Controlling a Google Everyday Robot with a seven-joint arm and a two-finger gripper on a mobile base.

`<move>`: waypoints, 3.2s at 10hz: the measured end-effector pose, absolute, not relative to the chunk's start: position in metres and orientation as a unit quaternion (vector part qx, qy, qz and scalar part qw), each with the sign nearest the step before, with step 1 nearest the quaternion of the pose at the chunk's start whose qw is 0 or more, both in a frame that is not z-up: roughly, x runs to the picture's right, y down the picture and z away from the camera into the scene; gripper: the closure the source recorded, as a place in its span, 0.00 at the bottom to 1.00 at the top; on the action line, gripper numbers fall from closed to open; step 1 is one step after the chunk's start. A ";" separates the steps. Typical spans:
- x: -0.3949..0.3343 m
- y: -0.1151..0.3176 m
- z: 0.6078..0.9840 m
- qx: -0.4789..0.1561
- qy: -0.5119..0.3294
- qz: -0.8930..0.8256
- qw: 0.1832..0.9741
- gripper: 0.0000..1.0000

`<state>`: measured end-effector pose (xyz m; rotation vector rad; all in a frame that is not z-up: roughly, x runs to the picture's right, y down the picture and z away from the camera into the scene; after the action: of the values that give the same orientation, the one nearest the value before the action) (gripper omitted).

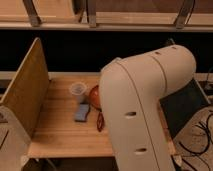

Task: Drag the ceramic bowl in a circle

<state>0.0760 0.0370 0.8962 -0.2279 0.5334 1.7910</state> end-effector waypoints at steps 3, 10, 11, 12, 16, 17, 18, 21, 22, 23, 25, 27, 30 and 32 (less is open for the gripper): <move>0.076 0.037 0.896 -0.098 0.229 0.769 0.589 0.20; 0.076 0.037 0.896 -0.098 0.229 0.769 0.589 0.20; 0.076 0.037 0.896 -0.098 0.229 0.769 0.589 0.20; 0.076 0.037 0.896 -0.098 0.229 0.769 0.589 0.20; 0.068 0.035 0.908 -0.108 0.222 0.754 0.608 0.20; 0.061 0.036 0.916 -0.116 0.223 0.747 0.615 0.20; 0.057 0.039 0.923 -0.125 0.227 0.741 0.619 0.20; 0.050 0.055 0.937 -0.146 0.251 0.726 0.624 0.20; 0.050 0.056 0.936 -0.146 0.251 0.726 0.624 0.20; 0.052 0.056 0.936 -0.145 0.252 0.726 0.623 0.20; 0.051 0.056 0.937 -0.147 0.252 0.726 0.623 0.20; 0.049 0.068 0.949 -0.165 0.256 0.730 0.612 0.20; 0.038 0.079 0.967 -0.183 0.263 0.726 0.609 0.28; 0.044 0.065 0.968 -0.162 0.256 0.739 0.601 0.46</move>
<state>0.0437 0.0652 0.9682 -0.3760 0.5935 1.7127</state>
